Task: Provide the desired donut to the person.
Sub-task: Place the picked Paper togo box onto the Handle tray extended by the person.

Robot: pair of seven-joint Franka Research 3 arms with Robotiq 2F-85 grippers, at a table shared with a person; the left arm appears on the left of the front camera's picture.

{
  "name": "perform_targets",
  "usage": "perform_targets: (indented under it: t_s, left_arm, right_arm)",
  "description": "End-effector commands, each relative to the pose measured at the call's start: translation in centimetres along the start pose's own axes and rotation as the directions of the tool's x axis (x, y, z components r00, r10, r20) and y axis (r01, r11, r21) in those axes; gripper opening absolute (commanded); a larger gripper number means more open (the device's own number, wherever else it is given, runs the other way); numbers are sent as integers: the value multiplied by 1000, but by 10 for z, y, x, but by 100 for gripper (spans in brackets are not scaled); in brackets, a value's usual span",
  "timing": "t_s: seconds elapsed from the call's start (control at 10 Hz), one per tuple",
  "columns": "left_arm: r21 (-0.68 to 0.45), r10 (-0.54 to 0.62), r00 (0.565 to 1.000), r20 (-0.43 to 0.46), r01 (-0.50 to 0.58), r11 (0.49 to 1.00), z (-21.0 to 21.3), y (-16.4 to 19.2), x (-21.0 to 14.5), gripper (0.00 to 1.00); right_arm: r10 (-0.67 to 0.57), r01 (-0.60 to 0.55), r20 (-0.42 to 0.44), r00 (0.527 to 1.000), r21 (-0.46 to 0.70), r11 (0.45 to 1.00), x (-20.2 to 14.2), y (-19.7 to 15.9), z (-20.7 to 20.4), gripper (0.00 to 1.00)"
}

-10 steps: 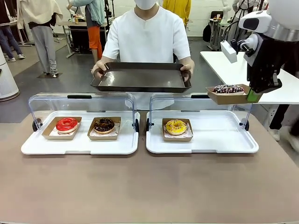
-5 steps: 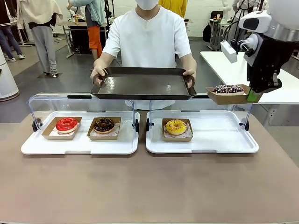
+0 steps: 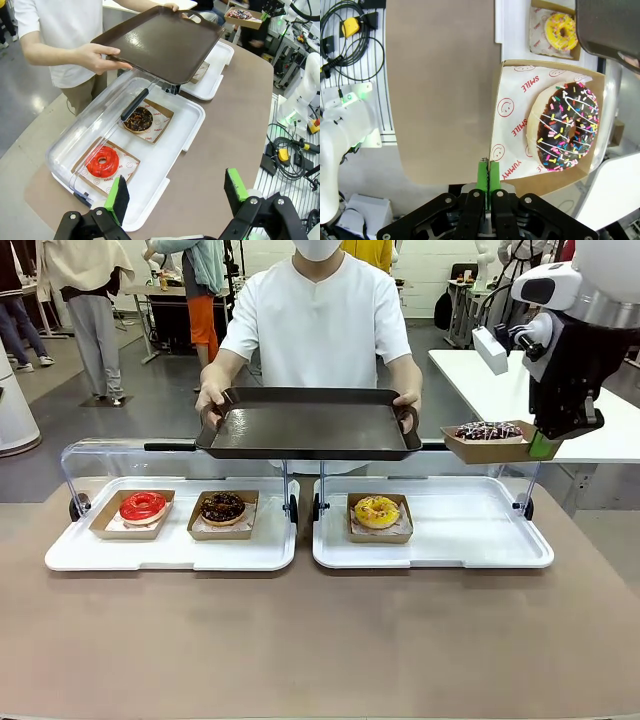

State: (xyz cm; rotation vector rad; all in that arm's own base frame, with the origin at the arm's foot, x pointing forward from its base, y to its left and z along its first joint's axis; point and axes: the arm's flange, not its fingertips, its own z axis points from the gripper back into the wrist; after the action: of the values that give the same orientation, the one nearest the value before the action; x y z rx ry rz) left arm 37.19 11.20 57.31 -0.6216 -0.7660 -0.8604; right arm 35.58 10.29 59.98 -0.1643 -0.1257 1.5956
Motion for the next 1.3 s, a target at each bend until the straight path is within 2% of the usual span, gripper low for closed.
perform_targets:
  t_s: [0.0,0.3,0.4,0.7,1.2]
  left_arm:
    - [2,-1,1000,3,1,1000,0,0,2,100]
    - [2,-1,1000,3,1,1000,0,0,2,100]
    - [2,-1,1000,3,1,1000,0,0,2,100]
    - [2,-1,1000,3,1,1000,0,0,2,100]
    - [2,-1,1000,3,1,1000,0,0,2,100]
  right_arm:
    - [-2,2,-7,1000,-5,1000,0,3,-3,0]
    - [-18,17,-14,1000,-21,1000,6,-5,8,1]
    - [-4,1,-49,999,-54,999,10,-5,20,1]
    - [-20,17,-25,999,-117,993,32,-29,64,1]
    - [6,-7,-16,1000,-85,996,119,-80,69,1]
